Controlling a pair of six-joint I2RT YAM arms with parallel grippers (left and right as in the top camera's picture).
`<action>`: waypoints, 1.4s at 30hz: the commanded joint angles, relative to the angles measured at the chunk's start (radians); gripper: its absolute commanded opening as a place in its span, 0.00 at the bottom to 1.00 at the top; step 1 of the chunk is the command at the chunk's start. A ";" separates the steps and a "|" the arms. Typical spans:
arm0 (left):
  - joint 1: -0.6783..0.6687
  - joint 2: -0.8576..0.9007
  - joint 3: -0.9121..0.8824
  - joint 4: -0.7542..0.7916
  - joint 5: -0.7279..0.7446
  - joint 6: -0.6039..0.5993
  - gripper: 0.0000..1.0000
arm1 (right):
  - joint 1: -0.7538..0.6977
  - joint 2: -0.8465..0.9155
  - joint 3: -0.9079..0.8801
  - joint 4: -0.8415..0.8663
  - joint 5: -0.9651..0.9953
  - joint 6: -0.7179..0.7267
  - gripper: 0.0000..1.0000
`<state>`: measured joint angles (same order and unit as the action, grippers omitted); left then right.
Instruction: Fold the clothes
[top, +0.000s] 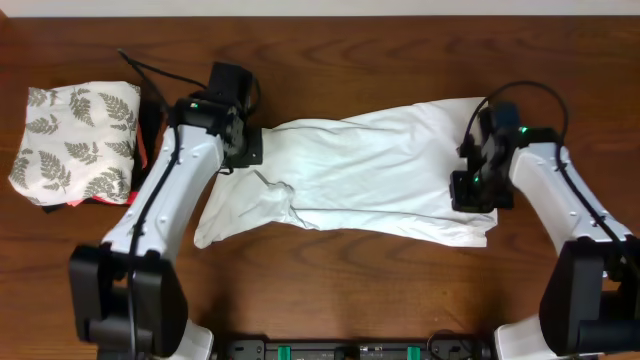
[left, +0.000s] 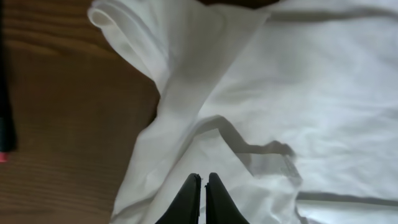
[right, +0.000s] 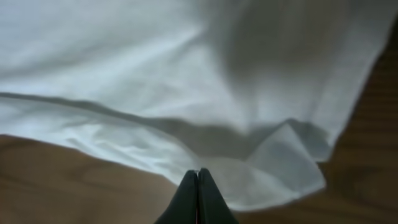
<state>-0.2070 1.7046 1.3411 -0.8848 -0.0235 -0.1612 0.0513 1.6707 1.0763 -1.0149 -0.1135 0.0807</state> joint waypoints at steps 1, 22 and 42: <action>-0.002 0.048 0.000 -0.002 0.016 -0.009 0.06 | 0.008 -0.010 -0.043 0.020 -0.011 0.020 0.01; -0.002 0.215 -0.060 -0.016 0.095 -0.010 0.06 | 0.008 -0.010 -0.058 0.041 -0.010 0.020 0.01; -0.002 0.200 -0.163 -0.246 0.229 0.001 0.06 | 0.008 -0.010 -0.058 0.081 -0.010 0.019 0.01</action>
<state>-0.2070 1.9095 1.1774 -1.1385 0.1825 -0.2005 0.0513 1.6707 1.0214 -0.9421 -0.1165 0.0875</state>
